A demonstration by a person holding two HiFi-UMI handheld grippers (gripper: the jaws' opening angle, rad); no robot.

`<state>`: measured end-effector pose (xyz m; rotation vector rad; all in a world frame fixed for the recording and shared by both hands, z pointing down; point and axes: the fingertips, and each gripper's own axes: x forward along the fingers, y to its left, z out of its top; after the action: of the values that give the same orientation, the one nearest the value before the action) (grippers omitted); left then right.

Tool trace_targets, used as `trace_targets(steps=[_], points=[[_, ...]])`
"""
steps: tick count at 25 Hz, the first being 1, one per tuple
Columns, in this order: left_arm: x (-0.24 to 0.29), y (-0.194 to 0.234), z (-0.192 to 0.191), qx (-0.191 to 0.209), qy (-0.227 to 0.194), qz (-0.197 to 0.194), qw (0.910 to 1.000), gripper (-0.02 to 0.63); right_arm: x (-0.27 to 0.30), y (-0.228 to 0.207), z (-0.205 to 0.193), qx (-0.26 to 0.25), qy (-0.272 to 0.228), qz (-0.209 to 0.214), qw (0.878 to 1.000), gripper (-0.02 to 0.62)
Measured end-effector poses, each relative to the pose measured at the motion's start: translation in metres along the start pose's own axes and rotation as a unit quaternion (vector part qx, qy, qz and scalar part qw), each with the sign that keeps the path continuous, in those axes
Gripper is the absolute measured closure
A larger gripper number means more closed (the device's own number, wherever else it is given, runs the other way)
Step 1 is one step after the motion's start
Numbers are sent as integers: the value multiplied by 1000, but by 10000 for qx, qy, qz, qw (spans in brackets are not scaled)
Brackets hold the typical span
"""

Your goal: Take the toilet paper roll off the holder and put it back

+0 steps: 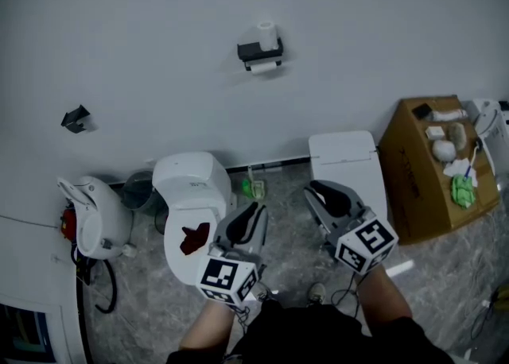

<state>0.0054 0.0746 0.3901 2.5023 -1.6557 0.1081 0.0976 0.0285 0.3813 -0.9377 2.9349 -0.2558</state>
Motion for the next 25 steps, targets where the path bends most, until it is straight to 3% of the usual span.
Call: trace_targets(steps=[10, 14, 25], points=[[-41, 98, 2, -121, -156, -383, 9991, 517, 83, 68, -7, -121, 42, -285, 9995, 466], [-48, 122, -2, -127, -36, -563, 9983, 502, 104, 83, -9, -133, 53, -471, 9988, 445], [-15, 134, 2, -128, 15, -540, 9985, 433, 127, 51, -4, -108, 22, -482, 9988, 382]])
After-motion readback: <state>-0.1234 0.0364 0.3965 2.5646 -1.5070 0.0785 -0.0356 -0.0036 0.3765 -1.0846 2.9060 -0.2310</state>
